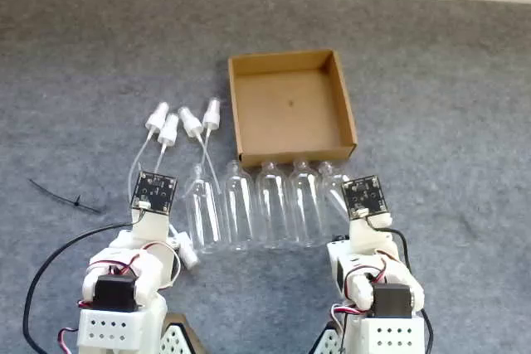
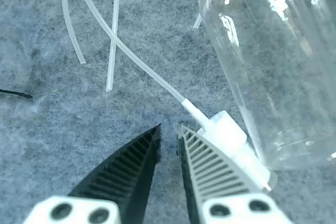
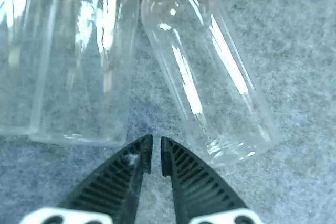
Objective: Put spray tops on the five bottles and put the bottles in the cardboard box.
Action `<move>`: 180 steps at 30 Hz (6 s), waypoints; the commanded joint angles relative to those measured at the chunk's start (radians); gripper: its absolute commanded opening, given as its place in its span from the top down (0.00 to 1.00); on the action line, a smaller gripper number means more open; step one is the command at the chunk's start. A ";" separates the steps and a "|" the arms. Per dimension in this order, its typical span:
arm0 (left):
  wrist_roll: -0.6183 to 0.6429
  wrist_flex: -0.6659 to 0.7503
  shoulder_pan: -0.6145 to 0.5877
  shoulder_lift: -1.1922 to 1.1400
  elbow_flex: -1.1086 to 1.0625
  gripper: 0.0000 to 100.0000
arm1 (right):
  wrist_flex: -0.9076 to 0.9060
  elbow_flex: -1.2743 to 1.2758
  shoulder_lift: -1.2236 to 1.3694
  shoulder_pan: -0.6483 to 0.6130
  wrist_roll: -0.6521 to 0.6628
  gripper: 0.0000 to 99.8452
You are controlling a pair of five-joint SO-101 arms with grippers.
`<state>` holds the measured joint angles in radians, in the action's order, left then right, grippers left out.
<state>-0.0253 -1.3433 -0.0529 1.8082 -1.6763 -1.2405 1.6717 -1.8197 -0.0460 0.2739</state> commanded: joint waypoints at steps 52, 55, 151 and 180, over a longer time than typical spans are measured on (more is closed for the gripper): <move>-0.009 -0.005 -0.016 0.007 -0.019 0.94 | 0.001 0.153 -0.013 0.018 0.003 1.00; -0.009 -0.005 -0.016 0.007 -0.019 0.94 | 0.007 0.153 -0.015 0.016 0.006 1.00; -0.456 0.103 -0.361 0.001 -0.019 0.94 | 0.262 -1.236 1.814 0.455 0.184 0.88; -0.456 0.103 -0.361 0.001 -0.019 0.94 | 0.166 -1.237 1.814 0.484 0.408 0.74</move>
<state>-0.4749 -1.2651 -0.4304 1.8082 -1.6763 -1.0503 0.4826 0.0015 0.4266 0.6544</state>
